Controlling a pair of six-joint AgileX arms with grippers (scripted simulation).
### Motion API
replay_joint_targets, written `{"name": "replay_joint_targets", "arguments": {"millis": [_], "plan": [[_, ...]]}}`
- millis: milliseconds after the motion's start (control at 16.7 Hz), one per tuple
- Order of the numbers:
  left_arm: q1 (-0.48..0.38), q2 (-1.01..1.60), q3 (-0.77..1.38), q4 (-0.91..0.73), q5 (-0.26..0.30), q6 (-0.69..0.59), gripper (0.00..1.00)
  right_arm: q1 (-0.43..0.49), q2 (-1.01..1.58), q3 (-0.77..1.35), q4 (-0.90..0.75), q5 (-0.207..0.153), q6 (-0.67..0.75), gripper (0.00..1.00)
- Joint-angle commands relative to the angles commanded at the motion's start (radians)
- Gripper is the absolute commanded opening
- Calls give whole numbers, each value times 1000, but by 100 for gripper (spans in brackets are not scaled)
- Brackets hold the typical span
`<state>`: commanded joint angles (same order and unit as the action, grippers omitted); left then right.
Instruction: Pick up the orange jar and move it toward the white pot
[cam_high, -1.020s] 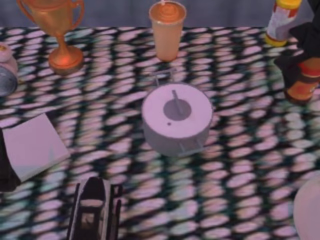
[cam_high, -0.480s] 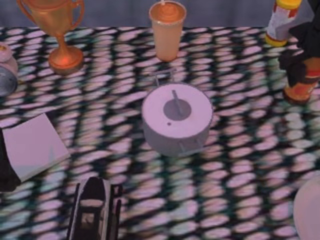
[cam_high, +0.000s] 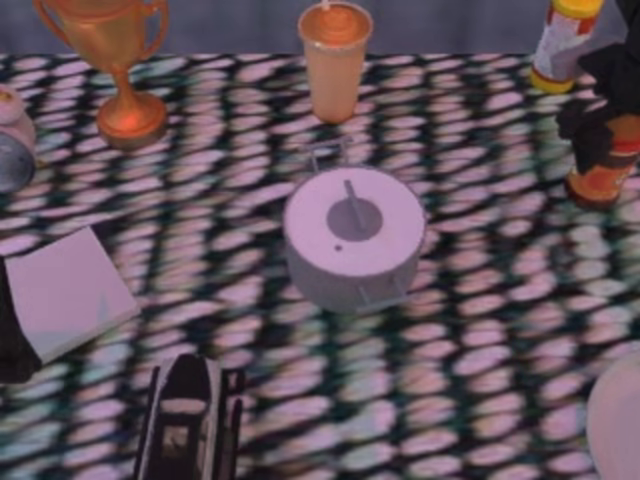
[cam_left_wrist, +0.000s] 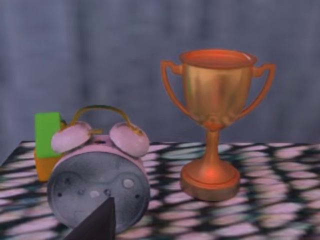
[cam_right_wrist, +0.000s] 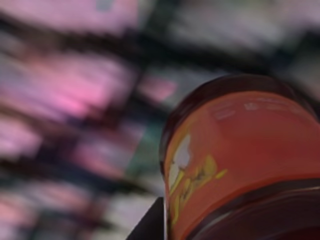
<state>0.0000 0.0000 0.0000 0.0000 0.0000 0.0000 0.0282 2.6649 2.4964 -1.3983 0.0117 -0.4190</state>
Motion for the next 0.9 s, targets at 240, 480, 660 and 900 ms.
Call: {"name": "replay_joint_targets", "arguments": {"millis": [240,480,660,900], "plan": [[0,0,0,0,0,0,100,-1,-14,-15,0,-1,2,0],[0,0,0,0,0,0,100,4,-165,-168,11,-3,6,0],[0,0,0,0,0,0,100,11,-349,-365,20,-4,8,0],[0,0,0,0,0,0,100,20,-529,-552,24,-6,9,0]]}}
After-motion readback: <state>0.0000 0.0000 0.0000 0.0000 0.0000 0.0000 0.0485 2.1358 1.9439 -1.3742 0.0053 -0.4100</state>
